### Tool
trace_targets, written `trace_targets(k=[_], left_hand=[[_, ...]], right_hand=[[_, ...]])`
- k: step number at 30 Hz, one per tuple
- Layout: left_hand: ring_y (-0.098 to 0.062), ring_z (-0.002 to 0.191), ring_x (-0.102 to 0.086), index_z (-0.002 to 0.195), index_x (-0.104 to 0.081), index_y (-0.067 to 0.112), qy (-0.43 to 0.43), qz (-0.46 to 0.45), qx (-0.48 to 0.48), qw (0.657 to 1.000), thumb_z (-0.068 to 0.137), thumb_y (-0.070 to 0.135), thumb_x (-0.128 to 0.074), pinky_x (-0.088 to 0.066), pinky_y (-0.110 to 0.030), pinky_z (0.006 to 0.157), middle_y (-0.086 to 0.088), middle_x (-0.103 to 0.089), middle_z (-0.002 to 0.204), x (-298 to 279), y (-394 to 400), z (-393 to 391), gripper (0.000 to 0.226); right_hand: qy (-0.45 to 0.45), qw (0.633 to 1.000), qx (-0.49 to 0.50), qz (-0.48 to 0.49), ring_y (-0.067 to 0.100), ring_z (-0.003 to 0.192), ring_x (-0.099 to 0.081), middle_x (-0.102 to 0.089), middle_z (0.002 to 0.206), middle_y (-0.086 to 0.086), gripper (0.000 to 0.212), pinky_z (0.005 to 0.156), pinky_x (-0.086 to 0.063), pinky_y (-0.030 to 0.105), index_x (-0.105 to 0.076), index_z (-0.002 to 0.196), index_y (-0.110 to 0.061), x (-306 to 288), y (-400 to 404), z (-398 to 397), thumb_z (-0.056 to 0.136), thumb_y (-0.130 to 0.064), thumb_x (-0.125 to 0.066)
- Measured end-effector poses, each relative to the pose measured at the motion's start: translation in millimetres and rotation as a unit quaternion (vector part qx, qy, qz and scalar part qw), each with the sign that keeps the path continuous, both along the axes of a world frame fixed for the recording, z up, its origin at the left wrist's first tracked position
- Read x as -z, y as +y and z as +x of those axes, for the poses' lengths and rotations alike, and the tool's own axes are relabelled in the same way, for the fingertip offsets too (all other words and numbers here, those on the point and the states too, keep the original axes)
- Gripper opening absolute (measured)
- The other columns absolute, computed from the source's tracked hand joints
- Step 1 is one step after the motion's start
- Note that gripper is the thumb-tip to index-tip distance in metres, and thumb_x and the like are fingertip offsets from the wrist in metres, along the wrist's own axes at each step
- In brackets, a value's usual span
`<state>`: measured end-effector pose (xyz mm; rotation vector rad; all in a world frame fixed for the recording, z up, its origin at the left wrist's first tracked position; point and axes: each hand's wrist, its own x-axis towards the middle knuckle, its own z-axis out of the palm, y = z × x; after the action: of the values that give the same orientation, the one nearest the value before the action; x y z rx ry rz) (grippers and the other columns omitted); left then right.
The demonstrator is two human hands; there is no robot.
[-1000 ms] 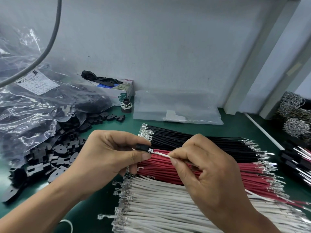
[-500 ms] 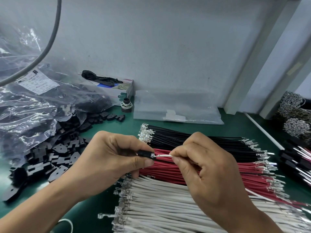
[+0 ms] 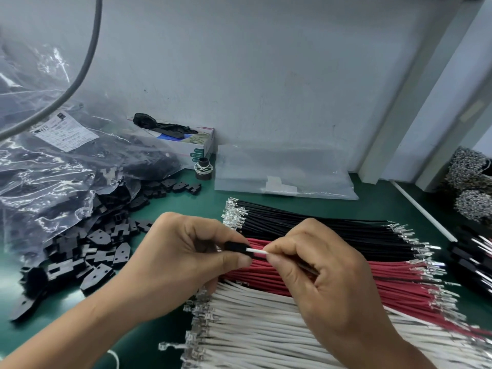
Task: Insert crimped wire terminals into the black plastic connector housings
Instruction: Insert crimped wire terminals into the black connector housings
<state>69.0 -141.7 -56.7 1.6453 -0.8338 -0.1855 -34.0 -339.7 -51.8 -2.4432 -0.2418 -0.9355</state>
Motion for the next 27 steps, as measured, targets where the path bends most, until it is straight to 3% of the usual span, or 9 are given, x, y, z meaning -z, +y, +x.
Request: trace_targets(k=[7, 12, 16, 19, 21, 24, 25, 27], left_hand=[[-0.017, 0.044, -0.061, 0.092, -0.084, 0.029, 0.026, -0.008, 0.014, 1.0, 0.068, 0.049, -0.087, -0.051, -0.023, 0.047, -0.011, -0.073, 0.065, 0.5, 1.2, 1.1, 0.032], [-0.017, 0.041, -0.061, 0.09, -0.084, 0.029, 0.02, -0.016, 0.002, 1.0, 0.067, 0.048, -0.088, -0.052, -0.024, 0.046, -0.009, -0.075, 0.068, 3.6, 0.9, 4.1, 0.03], [-0.017, 0.044, -0.059, 0.09, -0.084, 0.024, 0.044, -0.055, 0.01, 0.997, 0.067, 0.043, -0.09, -0.052, -0.025, 0.046, -0.009, -0.076, 0.069, 4.3, -1.5, 7.9, 0.03], [-0.018, 0.046, -0.06, 0.091, -0.084, 0.019, 0.065, -0.08, 0.002, 0.995, 0.067, 0.039, -0.09, -0.052, -0.025, 0.048, -0.012, -0.075, 0.07, 4.7, -0.4, 10.5, 0.032], [-0.022, 0.052, -0.064, 0.093, -0.084, 0.022, 0.062, -0.071, -0.011, 0.996, 0.07, 0.045, -0.086, -0.053, -0.027, 0.053, -0.012, -0.076, 0.072, -0.9, 4.6, 12.2, 0.033], [-0.011, 0.066, -0.07, 0.094, -0.082, 0.036, -0.048, 0.015, -0.114, 0.992, 0.08, 0.064, -0.069, -0.054, -0.022, 0.059, 0.003, -0.078, 0.081, -9.4, 20.1, 24.1, 0.034], [-0.005, 0.066, -0.067, 0.093, -0.081, 0.038, -0.119, 0.082, -0.18, 0.973, 0.082, 0.065, -0.065, -0.053, -0.022, 0.059, 0.011, -0.075, 0.083, -10.8, 27.2, 32.0, 0.033], [-0.003, 0.072, -0.063, 0.097, -0.078, 0.038, -0.251, 0.259, -0.272, 0.892, 0.085, 0.061, -0.065, -0.052, -0.028, 0.063, 0.02, -0.066, 0.085, -13.0, 39.0, 45.7, 0.029]], right_hand=[[-0.026, 0.999, 0.009, -0.032, 0.011, 0.072, -0.056, -0.056, 0.083, -0.008, 0.022, 0.061, -0.048, 0.03, -0.071, 0.084, -0.014, 3.1, 8.2, 4.3, 0.096, -0.028, -0.058], [-0.057, 0.995, 0.002, -0.08, 0.015, 0.071, -0.055, -0.057, 0.083, -0.003, 0.019, 0.061, -0.049, 0.033, -0.07, 0.084, -0.012, 3.5, 11.2, 8.6, 0.097, -0.021, -0.059], [-0.097, 0.984, 0.052, -0.14, 0.016, 0.073, -0.056, -0.06, 0.084, -0.006, 0.017, 0.06, -0.049, 0.035, -0.073, 0.087, -0.016, -6.9, 0.7, 9.5, 0.097, -0.025, -0.064], [-0.029, 0.992, 0.059, -0.105, 0.011, 0.078, -0.058, -0.058, 0.091, -0.013, 0.026, 0.063, -0.05, 0.033, -0.071, 0.093, -0.025, -6.6, -2.2, 6.3, 0.1, -0.043, -0.052], [0.026, 0.994, 0.06, -0.082, 0.006, 0.072, -0.057, -0.057, 0.085, -0.015, 0.034, 0.057, -0.049, 0.032, -0.07, 0.089, -0.031, -4.1, -2.2, 2.9, 0.099, -0.051, -0.045], [-0.05, 0.991, 0.09, -0.084, 0.007, 0.061, -0.05, -0.051, 0.075, -0.014, 0.035, 0.051, -0.043, 0.024, -0.073, 0.083, -0.021, -12.4, -6.3, 0.5, 0.1, -0.04, -0.049], [-0.074, 0.992, 0.091, -0.055, 0.006, 0.062, -0.049, -0.051, 0.074, -0.012, 0.033, 0.054, -0.041, 0.017, -0.073, 0.084, -0.017, -18.9, -7.3, -0.9, 0.099, -0.035, -0.05], [-0.136, 0.986, 0.094, -0.01, 0.004, 0.067, -0.049, -0.054, 0.074, -0.01, 0.032, 0.06, -0.036, 0.01, -0.072, 0.086, -0.013, -37.2, -13.6, -7.0, 0.1, -0.031, -0.05]])
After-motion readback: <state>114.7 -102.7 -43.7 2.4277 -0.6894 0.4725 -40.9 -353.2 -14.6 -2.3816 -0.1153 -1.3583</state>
